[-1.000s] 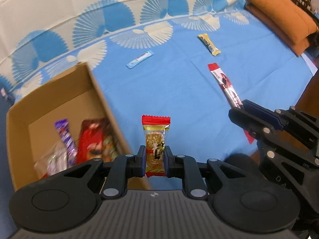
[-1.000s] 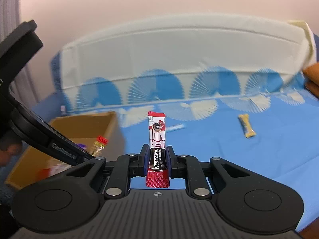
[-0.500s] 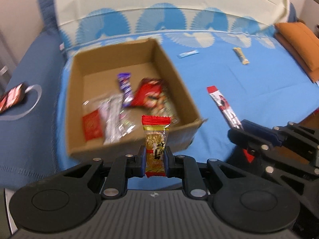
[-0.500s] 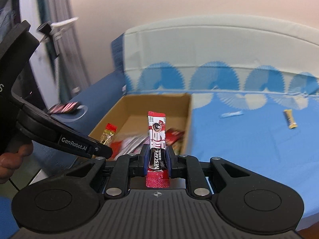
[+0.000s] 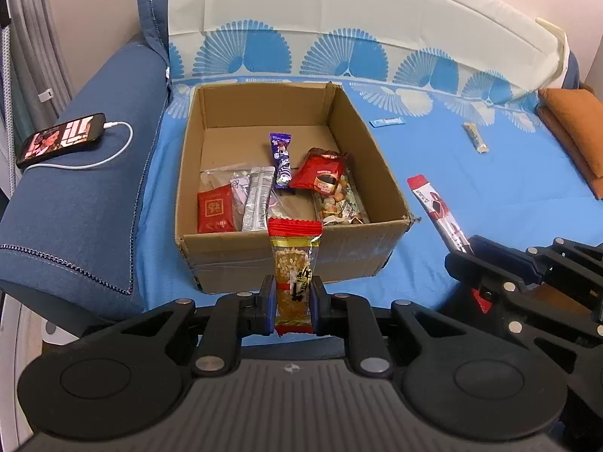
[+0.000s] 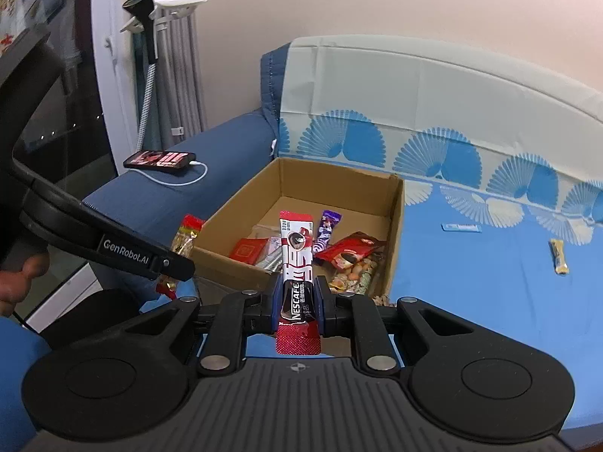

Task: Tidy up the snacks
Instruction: 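Carry the red bar with the left tool while the right tool carries the Nescafe stick to the box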

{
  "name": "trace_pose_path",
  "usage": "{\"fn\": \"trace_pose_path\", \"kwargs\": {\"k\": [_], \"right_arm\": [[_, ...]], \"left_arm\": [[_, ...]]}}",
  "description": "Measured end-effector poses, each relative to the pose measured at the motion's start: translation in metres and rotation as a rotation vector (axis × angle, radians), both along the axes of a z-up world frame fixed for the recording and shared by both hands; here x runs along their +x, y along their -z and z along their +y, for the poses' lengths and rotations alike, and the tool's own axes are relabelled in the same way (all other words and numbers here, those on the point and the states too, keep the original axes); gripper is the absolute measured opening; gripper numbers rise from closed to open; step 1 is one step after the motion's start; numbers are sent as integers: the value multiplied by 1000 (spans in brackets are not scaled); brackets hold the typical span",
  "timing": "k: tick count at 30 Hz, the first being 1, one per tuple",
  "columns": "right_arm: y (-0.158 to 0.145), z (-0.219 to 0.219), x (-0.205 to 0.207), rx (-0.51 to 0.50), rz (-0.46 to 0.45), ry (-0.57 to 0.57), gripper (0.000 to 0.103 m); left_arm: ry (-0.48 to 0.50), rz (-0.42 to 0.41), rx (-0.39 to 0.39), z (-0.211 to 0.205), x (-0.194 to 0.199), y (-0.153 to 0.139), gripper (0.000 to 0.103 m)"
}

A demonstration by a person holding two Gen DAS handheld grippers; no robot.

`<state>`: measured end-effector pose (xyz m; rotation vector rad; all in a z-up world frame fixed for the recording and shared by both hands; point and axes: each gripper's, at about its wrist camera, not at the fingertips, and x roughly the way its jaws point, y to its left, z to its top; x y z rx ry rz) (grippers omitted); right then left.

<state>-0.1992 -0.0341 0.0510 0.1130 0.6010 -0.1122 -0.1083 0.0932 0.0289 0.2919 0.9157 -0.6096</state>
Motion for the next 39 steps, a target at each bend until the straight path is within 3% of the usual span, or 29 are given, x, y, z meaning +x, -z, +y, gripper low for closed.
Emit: {"fn": "trace_pose_path", "kwargs": {"k": [39], "right_arm": [[11, 6, 29, -35, 99, -24, 19]], "left_arm": [[-27, 36, -43, 12, 26, 7, 19]]}}
